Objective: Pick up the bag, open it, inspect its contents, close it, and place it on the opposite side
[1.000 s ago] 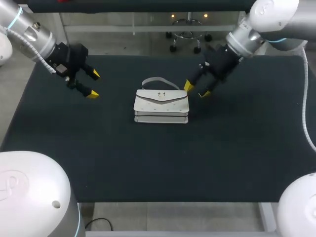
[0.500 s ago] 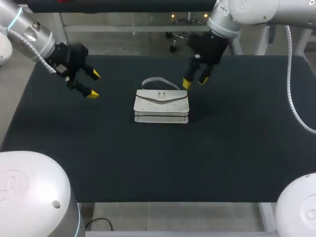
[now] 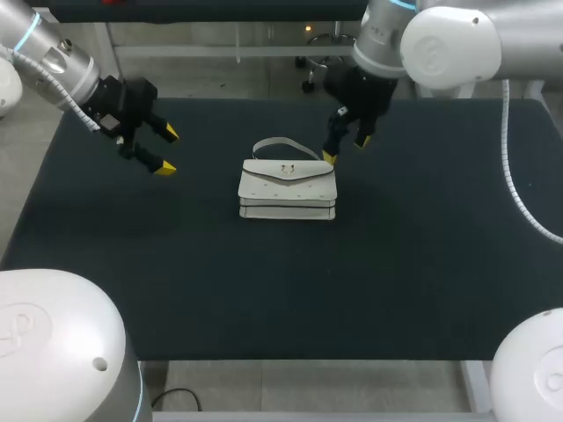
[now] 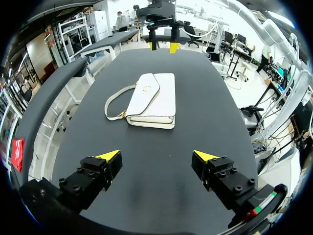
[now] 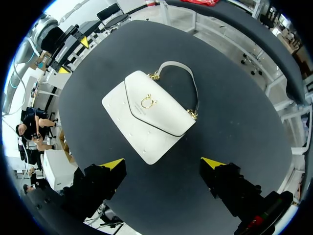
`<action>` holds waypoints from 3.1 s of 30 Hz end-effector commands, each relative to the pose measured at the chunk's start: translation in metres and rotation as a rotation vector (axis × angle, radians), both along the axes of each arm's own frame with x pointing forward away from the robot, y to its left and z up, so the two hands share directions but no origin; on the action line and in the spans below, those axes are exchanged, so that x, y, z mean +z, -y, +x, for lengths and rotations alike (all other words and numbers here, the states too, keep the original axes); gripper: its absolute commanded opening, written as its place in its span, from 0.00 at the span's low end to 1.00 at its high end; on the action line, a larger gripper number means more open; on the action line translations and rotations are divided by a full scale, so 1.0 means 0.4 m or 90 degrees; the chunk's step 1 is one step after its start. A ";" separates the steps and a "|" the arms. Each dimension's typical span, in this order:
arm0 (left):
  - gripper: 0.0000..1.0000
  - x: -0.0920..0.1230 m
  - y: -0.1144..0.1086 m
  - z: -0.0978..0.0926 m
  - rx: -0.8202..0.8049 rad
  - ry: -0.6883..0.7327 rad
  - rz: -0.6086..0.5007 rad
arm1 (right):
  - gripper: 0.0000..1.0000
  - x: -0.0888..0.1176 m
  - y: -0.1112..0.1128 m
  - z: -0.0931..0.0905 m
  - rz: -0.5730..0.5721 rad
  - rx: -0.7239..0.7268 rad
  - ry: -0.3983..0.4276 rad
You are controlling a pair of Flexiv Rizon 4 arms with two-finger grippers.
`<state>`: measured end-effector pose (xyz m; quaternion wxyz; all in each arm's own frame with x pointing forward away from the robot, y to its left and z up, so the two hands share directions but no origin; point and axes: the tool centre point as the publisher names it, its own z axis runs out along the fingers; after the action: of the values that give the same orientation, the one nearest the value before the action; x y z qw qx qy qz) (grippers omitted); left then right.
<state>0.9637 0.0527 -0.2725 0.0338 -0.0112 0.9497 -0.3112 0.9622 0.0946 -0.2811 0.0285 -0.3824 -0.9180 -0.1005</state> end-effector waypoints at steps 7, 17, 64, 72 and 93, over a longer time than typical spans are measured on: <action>1.00 -0.001 0.023 -0.024 -0.039 0.045 -0.006 | 1.00 0.010 -0.033 -0.056 -0.101 0.109 0.204; 1.00 0.029 0.033 -0.041 -0.095 0.170 -0.018 | 1.00 -0.015 -0.073 -0.102 -0.191 0.191 0.346; 1.00 0.036 0.167 -0.008 -0.312 0.330 -0.100 | 1.00 -0.135 -0.091 -0.125 -0.310 0.295 0.595; 1.00 0.032 0.211 -0.001 -0.342 0.330 -0.112 | 1.00 -0.184 -0.104 -0.087 -0.300 0.330 0.611; 1.00 0.001 0.267 0.012 -0.382 0.303 -0.098 | 0.47 -0.206 -0.075 -0.027 -0.294 0.345 0.619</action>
<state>0.9645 -0.0519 -0.2703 0.1633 0.3360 0.8507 -0.3698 0.9520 0.1266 -0.3570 -0.4291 -0.0529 -0.9013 -0.0278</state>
